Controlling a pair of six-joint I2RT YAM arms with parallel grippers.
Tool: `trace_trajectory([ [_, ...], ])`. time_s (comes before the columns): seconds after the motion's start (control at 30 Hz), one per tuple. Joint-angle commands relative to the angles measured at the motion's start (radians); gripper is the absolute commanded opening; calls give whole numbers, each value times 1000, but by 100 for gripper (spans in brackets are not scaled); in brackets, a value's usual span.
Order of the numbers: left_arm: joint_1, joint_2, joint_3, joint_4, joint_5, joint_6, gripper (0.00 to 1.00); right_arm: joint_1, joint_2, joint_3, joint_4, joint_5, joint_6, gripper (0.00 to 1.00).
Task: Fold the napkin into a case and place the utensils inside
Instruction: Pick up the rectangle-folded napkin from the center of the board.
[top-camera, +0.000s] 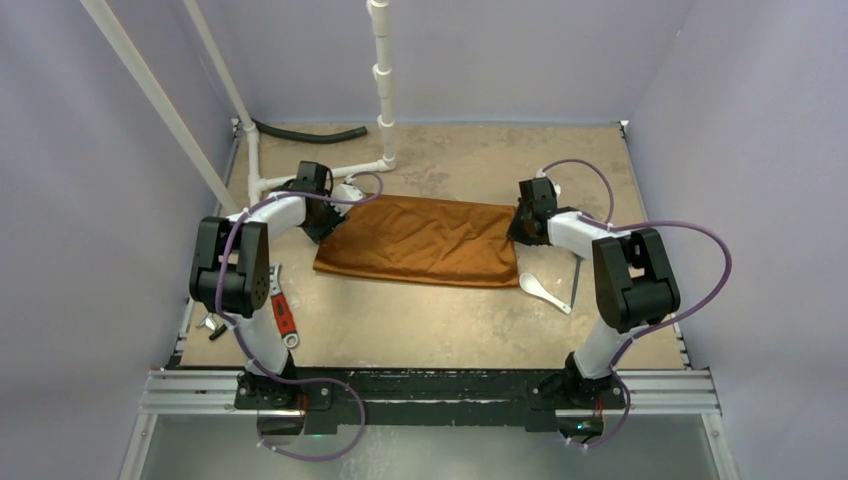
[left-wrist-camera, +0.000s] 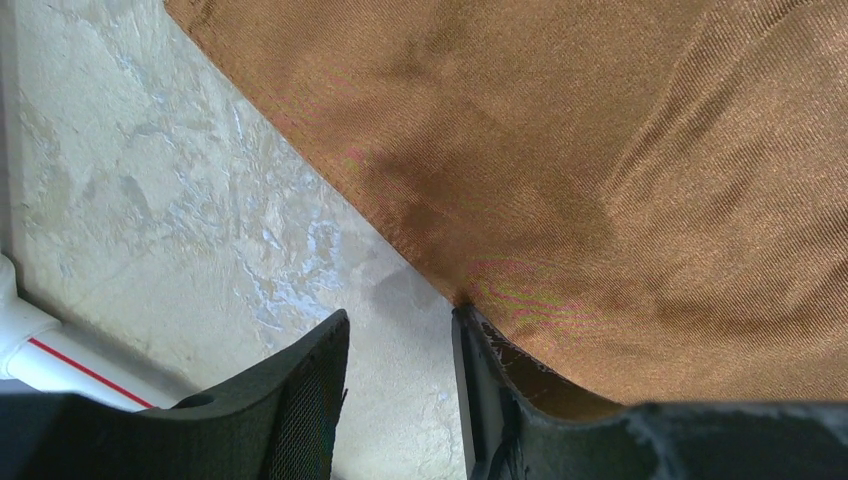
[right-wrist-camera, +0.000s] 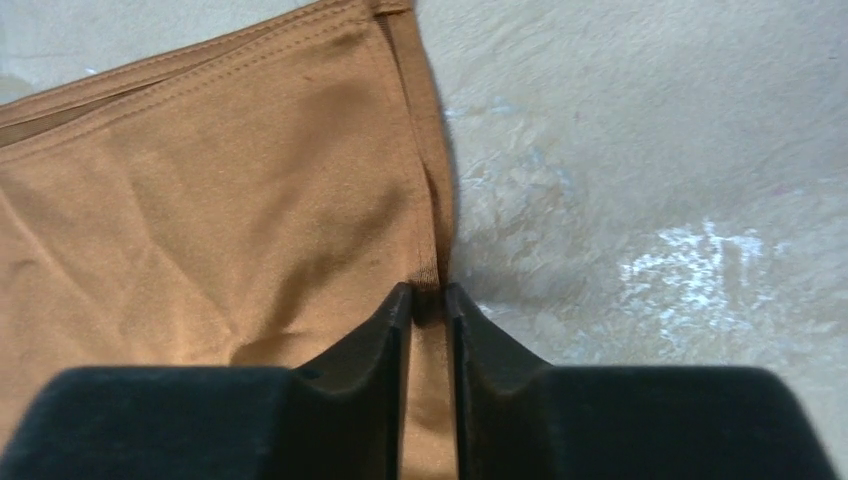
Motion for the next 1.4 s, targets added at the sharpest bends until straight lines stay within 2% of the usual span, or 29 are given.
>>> trace_trajectory([
  [0.0, 2, 49, -72, 10, 64, 26, 42, 8, -8, -13, 71, -83, 24, 16],
  [0.07, 3, 44, -90, 16, 52, 34, 41, 10, -15, -11, 102, -122, 23, 9],
  [0.2, 3, 31, -118, 19, 51, 54, 42, 10, -3, 11, 92, -146, 7, 0],
  [0.37, 3, 35, -118, 26, 50, 49, 41, 11, -53, 19, 82, -179, 20, 0],
  [0.57, 3, 42, -106, 19, 62, 47, 39, 13, -94, 62, -11, -190, 12, 0],
  [0.9, 3, 45, -70, 6, 51, 42, 37, 18, -110, 95, -120, -150, -20, 0],
  [0.97, 3, 44, -64, 5, 51, 41, 37, 13, -84, 94, -173, -129, -19, 23],
  [1.0, 3, 41, -64, 5, 51, 43, 37, 11, -70, 92, -187, -99, -21, 33],
  [1.03, 3, 39, -62, 4, 50, 44, 38, 8, -62, 83, -189, -78, -22, 38],
  [1.17, 2, 41, -56, 1, 47, 43, 38, 5, -54, 47, -150, -17, 1, 49],
  [1.37, 3, 33, -41, -9, 45, 44, 38, 5, 18, 121, -161, 112, -32, 61],
])
